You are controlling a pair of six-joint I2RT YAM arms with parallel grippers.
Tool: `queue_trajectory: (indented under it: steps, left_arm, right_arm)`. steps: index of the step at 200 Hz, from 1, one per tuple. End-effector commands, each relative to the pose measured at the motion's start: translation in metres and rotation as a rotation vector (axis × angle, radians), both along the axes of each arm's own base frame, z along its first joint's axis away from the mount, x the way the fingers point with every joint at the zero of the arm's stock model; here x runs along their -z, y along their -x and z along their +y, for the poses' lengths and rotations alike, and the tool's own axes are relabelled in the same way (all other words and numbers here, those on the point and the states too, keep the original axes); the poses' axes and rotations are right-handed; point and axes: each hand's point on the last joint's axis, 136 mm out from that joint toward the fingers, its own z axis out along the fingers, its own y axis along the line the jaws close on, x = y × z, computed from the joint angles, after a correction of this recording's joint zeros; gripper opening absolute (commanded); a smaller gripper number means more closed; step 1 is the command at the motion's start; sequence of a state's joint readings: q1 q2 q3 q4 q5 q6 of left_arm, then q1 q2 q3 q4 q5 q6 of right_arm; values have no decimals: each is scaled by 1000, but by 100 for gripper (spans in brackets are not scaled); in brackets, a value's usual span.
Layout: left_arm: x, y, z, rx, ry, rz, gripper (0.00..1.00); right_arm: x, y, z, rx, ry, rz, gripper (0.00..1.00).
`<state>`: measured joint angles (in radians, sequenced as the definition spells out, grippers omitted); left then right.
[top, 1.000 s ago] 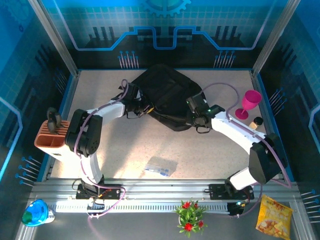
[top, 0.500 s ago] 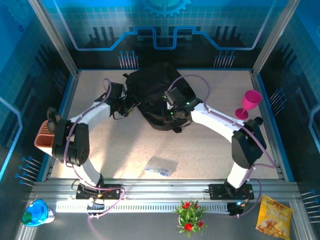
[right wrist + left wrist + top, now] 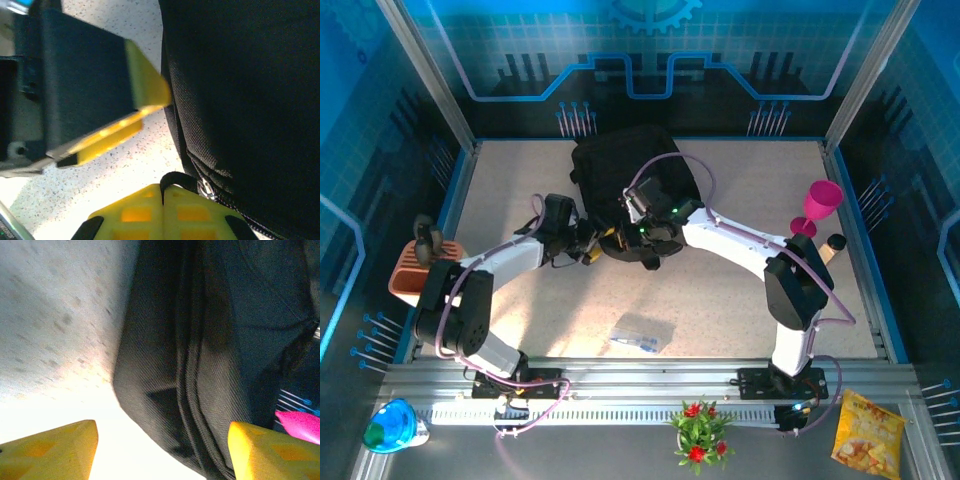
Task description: Pack the student bag
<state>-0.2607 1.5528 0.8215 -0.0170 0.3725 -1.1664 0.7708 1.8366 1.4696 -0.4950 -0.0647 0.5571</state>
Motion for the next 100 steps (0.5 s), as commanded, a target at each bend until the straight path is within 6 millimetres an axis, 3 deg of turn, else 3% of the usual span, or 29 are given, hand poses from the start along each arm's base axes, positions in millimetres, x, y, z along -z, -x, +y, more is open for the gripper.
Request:
queue_trajectory:
  steps: [1,37,59,100]
  left_arm:
    - [-5,-15,-18,-24,110,-28,69]
    - [4,-28,-19,-67,115,-28,66]
    - [12,-30,-17,-77,94,-17,51]
    - [32,-25,-9,-79,19,22,27]
  right_arm:
    - [-8,7,11,-27,-56,3,0]
    - [-4,12,3,-6,-59,19,0]
    - [3,15,-11,39,-38,29,0]
    - [20,14,-59,216,-23,66,0]
